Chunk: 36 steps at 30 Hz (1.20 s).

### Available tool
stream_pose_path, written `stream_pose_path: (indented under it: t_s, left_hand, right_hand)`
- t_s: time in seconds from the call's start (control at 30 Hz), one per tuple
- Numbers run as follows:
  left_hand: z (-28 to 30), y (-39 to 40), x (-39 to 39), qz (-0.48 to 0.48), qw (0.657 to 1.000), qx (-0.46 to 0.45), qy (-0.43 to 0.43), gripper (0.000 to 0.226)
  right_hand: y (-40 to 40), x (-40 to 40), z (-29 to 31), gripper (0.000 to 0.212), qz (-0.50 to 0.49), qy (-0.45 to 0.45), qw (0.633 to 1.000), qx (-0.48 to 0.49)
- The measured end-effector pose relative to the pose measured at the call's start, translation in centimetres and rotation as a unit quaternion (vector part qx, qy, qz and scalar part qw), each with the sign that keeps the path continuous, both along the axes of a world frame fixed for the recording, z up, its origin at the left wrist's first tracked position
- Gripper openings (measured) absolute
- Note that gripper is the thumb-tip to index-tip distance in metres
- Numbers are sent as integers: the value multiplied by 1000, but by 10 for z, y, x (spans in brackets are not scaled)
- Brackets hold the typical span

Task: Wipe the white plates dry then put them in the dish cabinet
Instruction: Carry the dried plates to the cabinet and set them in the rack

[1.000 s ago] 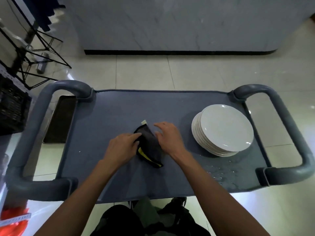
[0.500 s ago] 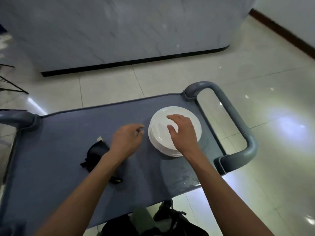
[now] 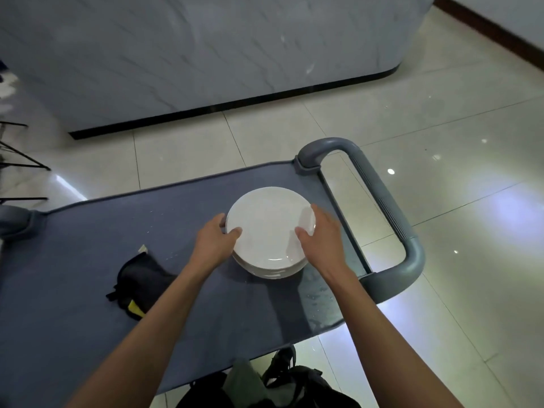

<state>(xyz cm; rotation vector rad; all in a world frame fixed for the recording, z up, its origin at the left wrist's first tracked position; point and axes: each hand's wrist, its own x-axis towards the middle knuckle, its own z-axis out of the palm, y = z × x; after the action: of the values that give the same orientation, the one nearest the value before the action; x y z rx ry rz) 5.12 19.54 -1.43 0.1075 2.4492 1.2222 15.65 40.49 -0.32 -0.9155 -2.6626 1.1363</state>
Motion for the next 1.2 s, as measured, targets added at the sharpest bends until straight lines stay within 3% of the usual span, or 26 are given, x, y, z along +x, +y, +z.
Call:
stream_pose_path:
  t_s: [0.2, 0.37, 0.97, 1.2]
  left_hand:
    - [-4, 12, 4, 48, 999, -15, -18, 26]
    - [-10, 18, 10, 71, 997, -6, -34, 43]
    - [-21, 34, 16, 187, 959, 159, -142, 58]
    - [-20, 37, 25, 213, 950, 190, -125, 59]
  right_hand:
    - [12, -2, -4, 34, -14, -34, 998, -58]
    - [11, -3, -9, 43, -22, -29, 995, -93]
    - [-15, 0, -25, 57, -82, 24, 990, -115]
    - [-29, 2, -21, 62, -119, 61, 983, -126]
